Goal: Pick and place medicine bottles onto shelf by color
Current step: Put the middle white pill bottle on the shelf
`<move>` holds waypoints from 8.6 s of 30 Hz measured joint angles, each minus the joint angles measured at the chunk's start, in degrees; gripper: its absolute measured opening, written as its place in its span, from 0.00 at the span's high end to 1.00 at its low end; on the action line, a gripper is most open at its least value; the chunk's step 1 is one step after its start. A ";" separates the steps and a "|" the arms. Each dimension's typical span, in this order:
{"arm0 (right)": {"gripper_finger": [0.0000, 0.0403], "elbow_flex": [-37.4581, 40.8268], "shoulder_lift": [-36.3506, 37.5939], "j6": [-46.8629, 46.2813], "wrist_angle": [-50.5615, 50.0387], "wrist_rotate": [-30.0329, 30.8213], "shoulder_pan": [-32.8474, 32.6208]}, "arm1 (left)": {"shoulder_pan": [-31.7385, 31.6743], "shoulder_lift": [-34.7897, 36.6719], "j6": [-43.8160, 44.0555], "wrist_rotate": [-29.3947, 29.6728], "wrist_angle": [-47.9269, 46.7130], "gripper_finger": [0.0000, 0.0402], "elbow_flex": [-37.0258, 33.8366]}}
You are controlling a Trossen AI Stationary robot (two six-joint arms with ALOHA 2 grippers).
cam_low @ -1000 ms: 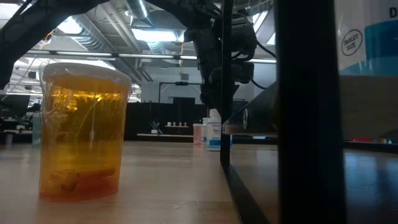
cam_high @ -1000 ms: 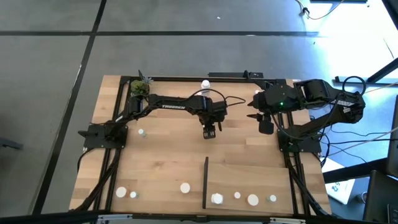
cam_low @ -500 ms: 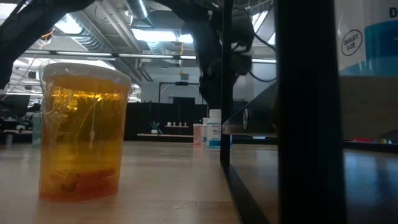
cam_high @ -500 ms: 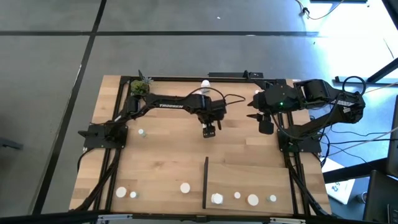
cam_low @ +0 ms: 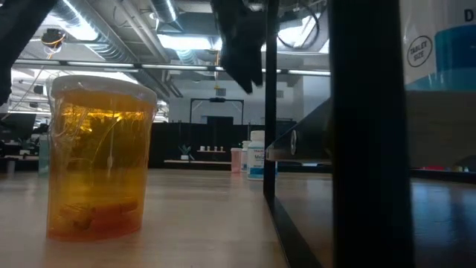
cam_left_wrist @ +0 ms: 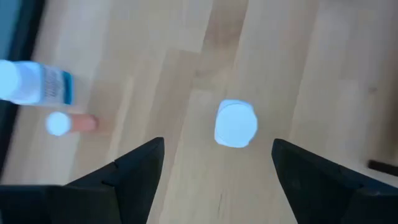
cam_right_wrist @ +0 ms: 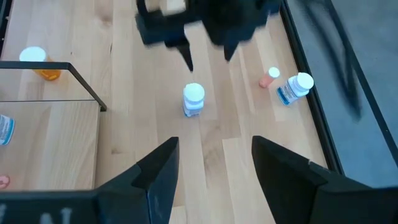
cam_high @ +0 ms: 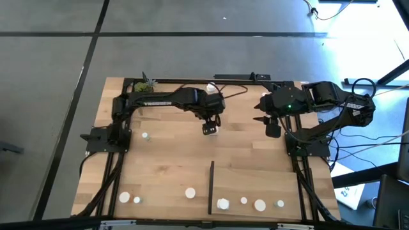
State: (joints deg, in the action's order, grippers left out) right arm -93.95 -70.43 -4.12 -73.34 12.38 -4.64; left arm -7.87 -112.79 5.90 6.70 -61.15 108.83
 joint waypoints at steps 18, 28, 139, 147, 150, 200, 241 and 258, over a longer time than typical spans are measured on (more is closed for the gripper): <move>0.49 0.00 -0.07 8.83 2.47 -0.01 0.02 | 2.50 13.13 4.24 2.52 -6.65 0.27 0.01; 0.49 0.00 -0.17 4.14 10.11 -0.46 -0.03 | 6.10 18.14 11.93 12.14 -12.93 0.27 0.03; 0.33 1.73 -27.45 14.73 19.11 -19.52 10.59 | 9.81 22.58 4.01 13.16 -17.13 0.27 0.01; 0.17 1.70 -27.87 15.95 20.00 -16.34 10.56 | 9.81 22.58 4.00 13.18 -17.18 0.27 0.01; 0.16 3.31 -28.11 16.25 21.69 -14.04 10.01 | 9.81 22.58 4.02 13.18 -17.20 0.27 0.01; 0.16 11.11 -41.40 19.65 32.55 -15.51 13.09 | 9.82 22.55 4.02 13.18 -14.59 0.27 0.05; 0.55 12.01 -42.29 15.95 32.86 -17.59 13.04 | 9.81 22.60 4.02 13.17 -14.61 0.27 0.01; 0.54 0.72 -40.68 10.09 14.69 -17.42 9.05 | 9.83 22.60 4.02 13.16 -14.60 0.27 0.01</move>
State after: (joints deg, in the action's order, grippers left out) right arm -93.23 -111.11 5.97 -58.65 -5.04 4.41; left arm 1.95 -90.19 9.91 19.86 -75.75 108.84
